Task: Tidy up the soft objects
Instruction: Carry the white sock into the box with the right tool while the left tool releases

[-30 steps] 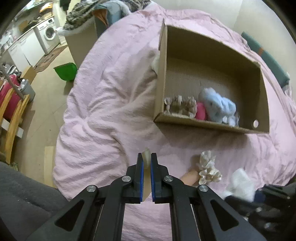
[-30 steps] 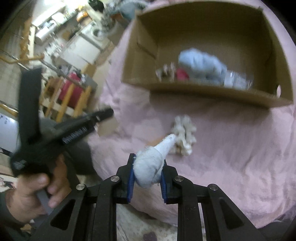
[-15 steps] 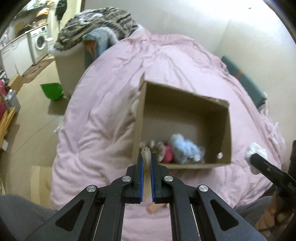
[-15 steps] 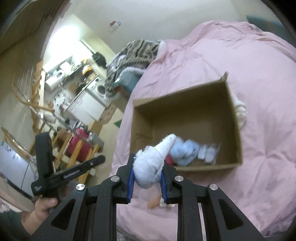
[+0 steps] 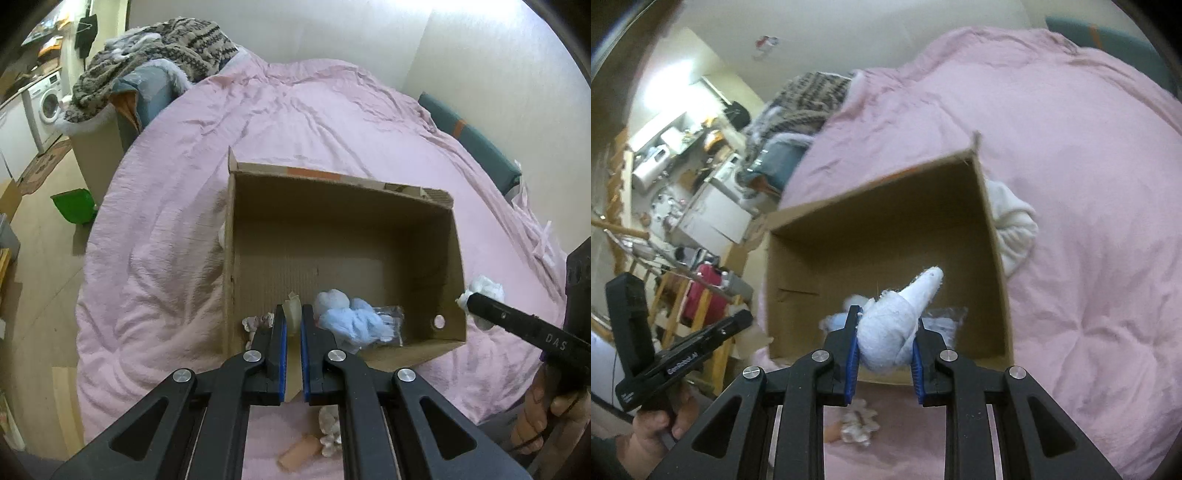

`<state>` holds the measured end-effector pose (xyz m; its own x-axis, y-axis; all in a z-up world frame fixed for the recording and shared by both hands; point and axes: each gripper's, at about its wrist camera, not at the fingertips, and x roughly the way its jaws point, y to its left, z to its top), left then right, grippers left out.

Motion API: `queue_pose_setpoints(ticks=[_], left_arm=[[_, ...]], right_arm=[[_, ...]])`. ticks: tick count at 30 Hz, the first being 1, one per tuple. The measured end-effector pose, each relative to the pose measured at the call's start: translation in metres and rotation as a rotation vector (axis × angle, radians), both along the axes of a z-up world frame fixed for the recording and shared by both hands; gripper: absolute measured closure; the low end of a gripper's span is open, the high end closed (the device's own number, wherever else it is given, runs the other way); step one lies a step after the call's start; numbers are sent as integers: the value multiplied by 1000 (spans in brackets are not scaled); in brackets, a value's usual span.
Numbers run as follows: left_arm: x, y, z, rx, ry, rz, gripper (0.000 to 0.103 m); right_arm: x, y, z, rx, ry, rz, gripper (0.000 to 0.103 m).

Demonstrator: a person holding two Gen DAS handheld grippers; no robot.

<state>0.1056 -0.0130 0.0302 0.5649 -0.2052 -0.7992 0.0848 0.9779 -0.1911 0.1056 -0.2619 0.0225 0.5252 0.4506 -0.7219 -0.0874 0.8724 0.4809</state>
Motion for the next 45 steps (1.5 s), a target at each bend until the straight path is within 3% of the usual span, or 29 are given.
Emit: queue_pose_setpoints(ticks=[4, 13, 20, 25, 34, 45], left_arm=[[2, -3, -19, 77, -44, 36, 97], [1, -9, -24, 67, -45, 16, 96], [6, -10, -36, 49, 20, 10, 96], [1, -21, -34, 92, -10, -25, 96], [-3, -28, -33, 151, -43, -40, 95], [-4, -29, -31, 181, -60, -36, 85]], right_arm=[[4, 1, -16, -11, 53, -22, 78], [7, 24, -29, -115, 85, 29, 78], [8, 33, -42, -196, 130, 34, 78], [8, 36, -47, -248, 141, 34, 78], [12, 38, -44, -246, 133, 30, 78], [9, 37, -43, -227, 126, 46, 77]])
